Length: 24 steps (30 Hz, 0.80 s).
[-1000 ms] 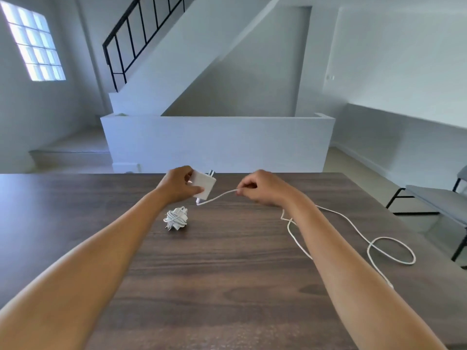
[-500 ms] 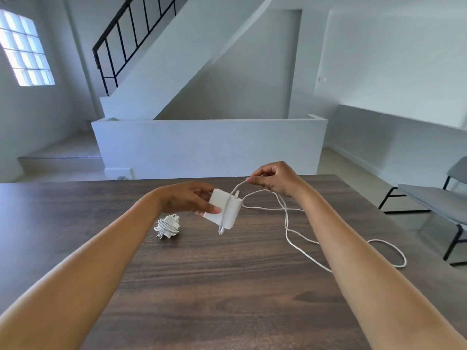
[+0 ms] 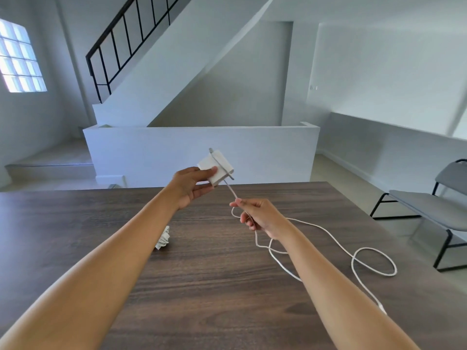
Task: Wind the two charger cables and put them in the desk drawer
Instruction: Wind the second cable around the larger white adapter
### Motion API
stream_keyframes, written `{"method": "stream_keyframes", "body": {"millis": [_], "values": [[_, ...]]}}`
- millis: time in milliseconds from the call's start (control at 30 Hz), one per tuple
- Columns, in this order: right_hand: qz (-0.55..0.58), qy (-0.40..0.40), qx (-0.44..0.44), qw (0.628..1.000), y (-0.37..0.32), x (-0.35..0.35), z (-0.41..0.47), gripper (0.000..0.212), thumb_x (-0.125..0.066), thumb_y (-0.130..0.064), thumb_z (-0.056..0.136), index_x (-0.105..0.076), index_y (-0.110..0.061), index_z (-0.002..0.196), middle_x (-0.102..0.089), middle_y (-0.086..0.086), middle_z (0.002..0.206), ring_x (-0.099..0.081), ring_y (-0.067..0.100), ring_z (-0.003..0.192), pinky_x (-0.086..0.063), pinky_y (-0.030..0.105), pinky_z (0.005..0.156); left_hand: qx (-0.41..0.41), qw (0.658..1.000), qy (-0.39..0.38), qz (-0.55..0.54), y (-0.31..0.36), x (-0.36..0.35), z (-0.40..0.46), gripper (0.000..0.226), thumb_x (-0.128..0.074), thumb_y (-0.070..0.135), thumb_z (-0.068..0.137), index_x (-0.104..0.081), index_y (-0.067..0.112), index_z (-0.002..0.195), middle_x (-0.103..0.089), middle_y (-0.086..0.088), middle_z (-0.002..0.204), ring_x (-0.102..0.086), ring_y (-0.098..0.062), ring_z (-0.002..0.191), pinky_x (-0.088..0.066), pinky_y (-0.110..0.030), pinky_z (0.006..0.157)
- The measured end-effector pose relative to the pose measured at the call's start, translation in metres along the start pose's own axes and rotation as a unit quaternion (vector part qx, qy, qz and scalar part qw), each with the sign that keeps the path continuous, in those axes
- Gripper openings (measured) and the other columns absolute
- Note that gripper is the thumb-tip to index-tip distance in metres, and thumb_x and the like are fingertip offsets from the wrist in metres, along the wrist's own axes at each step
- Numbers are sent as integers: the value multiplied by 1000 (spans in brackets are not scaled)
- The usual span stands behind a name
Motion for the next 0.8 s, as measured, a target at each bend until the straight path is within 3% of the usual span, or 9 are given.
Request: {"method": "stream_keyframes", "body": {"millis": [67, 200, 267, 333, 467, 533, 600, 700, 800], "values": [[-21, -8, 4, 1000, -3, 0, -3, 29, -57, -37, 94, -73, -16, 107, -57, 0, 60, -43, 6, 45, -36, 16, 44, -11, 997, 71, -2, 0, 4, 7, 29, -78, 12, 75, -60, 4, 97, -67, -11, 93, -69, -22, 73, -60, -25, 57], [-86, -12, 7, 996, -17, 3, -9, 30, -57, -33, 95, -74, -9, 97, -50, 1, 54, -35, 7, 40, -30, 16, 43, -64, 971, 187, 132, -2, 19, 20, 30, -84, 22, 69, -56, 12, 71, -66, -4, 79, -68, -22, 71, -60, -36, 74], [-107, 0, 4, 994, -28, 8, -11, 26, -60, -30, 93, -75, -9, 89, -45, -1, 51, -32, 8, 41, -27, 18, 43, -106, 937, 217, 252, 0, 26, 23, 31, -84, 31, 66, -59, 14, 72, -66, 0, 77, -68, -21, 75, -59, -38, 77], [-151, 6, 8, 988, -40, 13, -13, 21, -62, -27, 91, -74, -11, 85, -45, -3, 53, -34, 8, 45, -30, 18, 45, -149, 882, 215, 393, 2, 26, 23, 34, -82, 35, 67, -61, 12, 80, -66, -1, 80, -64, -23, 79, -55, -35, 74], [-212, 20, 23, 977, -62, 23, -13, 14, -65, -17, 87, -74, -7, 87, -48, -3, 54, -37, 10, 47, -34, 22, 50, -232, 787, 122, 559, -2, 15, 20, 29, -76, 31, 72, -56, 15, 87, -66, -3, 91, -61, -26, 85, -49, -35, 70], [-257, 44, 40, 965, -72, 28, -11, 15, -66, -17, 85, -75, -4, 86, -55, -1, 56, -41, 11, 48, -37, 23, 52, -237, 733, 64, 634, -5, 9, 21, 28, -71, 29, 76, -54, 15, 93, -66, -4, 96, -61, -29, 89, -50, -38, 72], [-296, 66, 64, 951, -81, 34, -8, 17, -67, -19, 84, -76, -4, 86, -68, 1, 69, -51, 10, 56, -43, 23, 60, -223, 696, 18, 682, -9, 8, 23, 33, -69, 30, 79, -54, 15, 104, -65, -4, 103, -60, -28, 96, -49, -38, 78], [-314, 96, 84, 941, -89, 44, -5, 15, -68, -21, 86, -77, -8, 86, -66, -6, 68, -50, 4, 55, -39, 20, 58, -186, 720, -65, 666, -11, 8, 20, 44, -73, 27, 78, -55, 17, 117, -63, -1, 110, -59, -22, 100, -48, -32, 83], [-337, 116, 103, 929, -90, 50, 2, 15, -69, -21, 86, -77, -9, 88, -69, -2, 72, -49, 1, 53, -36, 16, 52, -143, 721, -155, 661, -14, 2, 16, 44, -77, 24, 76, -58, 17, 115, -63, 3, 104, -59, -16, 96, -47, -26, 80]]}}
Point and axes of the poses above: each hand's wrist, its own z-axis towards the middle knuckle, its own x-axis out of the back of the hand, y = z × x, the point moved 4 cm from there along z, towards the middle knuckle
